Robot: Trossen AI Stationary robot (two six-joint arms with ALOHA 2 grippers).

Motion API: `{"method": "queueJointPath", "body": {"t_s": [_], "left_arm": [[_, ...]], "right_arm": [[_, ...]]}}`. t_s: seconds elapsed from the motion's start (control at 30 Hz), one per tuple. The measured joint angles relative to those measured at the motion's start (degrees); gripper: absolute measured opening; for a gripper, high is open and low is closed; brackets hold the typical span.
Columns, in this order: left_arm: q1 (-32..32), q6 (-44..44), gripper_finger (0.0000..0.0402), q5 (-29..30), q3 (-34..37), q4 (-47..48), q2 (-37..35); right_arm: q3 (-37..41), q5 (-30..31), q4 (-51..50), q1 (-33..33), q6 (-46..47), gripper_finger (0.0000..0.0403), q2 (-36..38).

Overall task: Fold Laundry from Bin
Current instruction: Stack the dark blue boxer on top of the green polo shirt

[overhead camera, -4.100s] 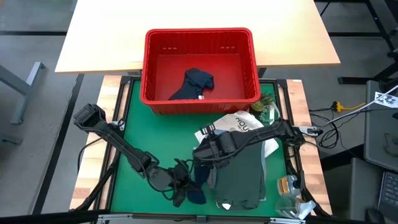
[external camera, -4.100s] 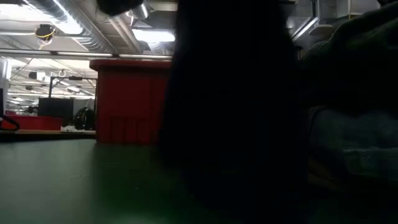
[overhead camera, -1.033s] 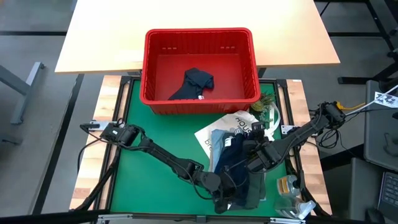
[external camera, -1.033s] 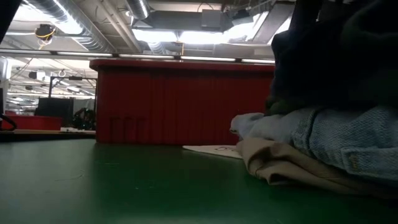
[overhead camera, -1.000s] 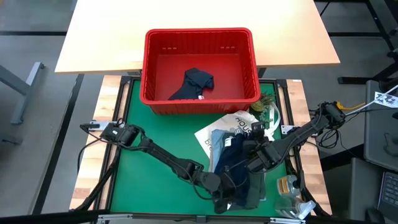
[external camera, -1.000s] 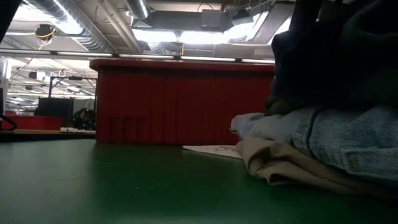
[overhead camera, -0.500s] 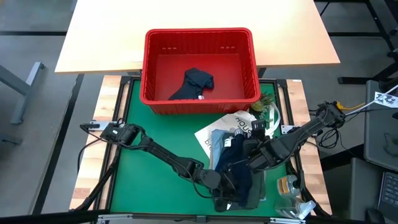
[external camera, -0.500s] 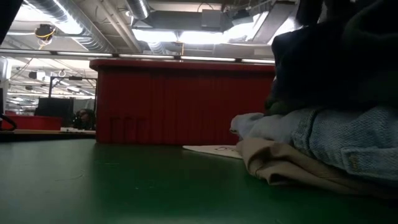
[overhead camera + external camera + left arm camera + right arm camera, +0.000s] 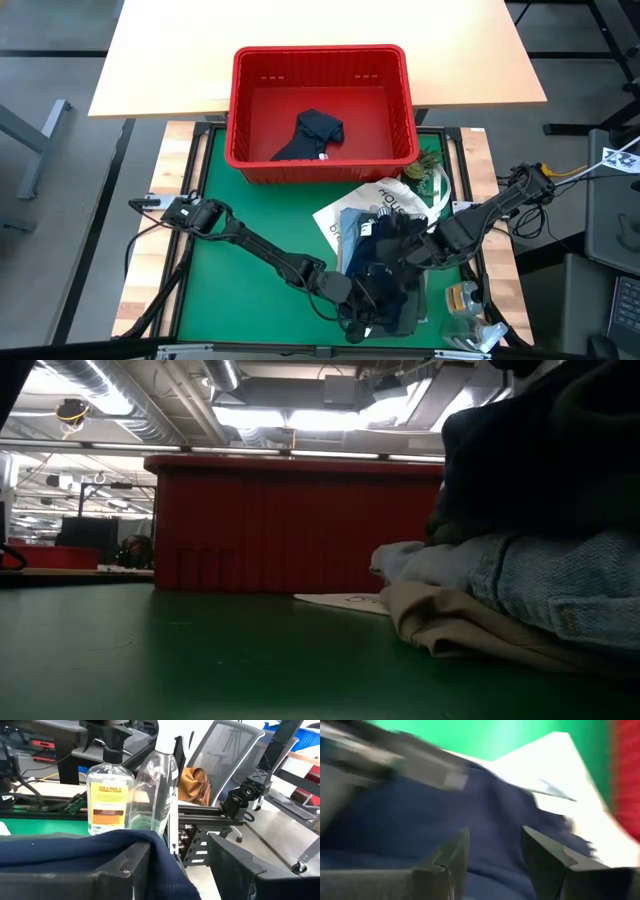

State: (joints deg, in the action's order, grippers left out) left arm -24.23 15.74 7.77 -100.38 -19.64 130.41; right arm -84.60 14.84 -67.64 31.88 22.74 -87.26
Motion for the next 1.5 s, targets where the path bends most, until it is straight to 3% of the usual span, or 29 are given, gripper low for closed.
{"method": "queueJointPath", "body": {"t_s": [0.23,0.5,0.67,0.93,1.2,1.5], "left_arm": [[-0.7,0.4,0.0172,0.0,0.0,0.5,0.0],[-1.1,0.1,0.0172,-0.2,0.0,1.2,0.1],[-0.9,0.1,0.0172,0.1,0.0,1.0,0.1],[-0.9,0.1,0.0172,0.0,0.0,1.5,0.1],[-1.0,0.4,0.0172,0.2,0.0,23.9,-6.5],[-3.6,0.2,0.0172,1.9,0.0,38.7,-6.8]], "right_arm": [[8.7,-16.4,9.7,0.7,2.6,0.0177,0.0],[13.0,-21.8,10.5,8.1,3.0,0.0177,0.0],[13.0,-22.0,10.6,13.3,3.0,0.0177,0.0],[13.0,-13.3,10.8,16.1,4.9,0.0177,0.0],[11.8,-12.8,16.0,16.1,9.0,0.0177,0.0],[11.8,-9.4,27.0,16.2,8.5,0.0177,0.0]]}}
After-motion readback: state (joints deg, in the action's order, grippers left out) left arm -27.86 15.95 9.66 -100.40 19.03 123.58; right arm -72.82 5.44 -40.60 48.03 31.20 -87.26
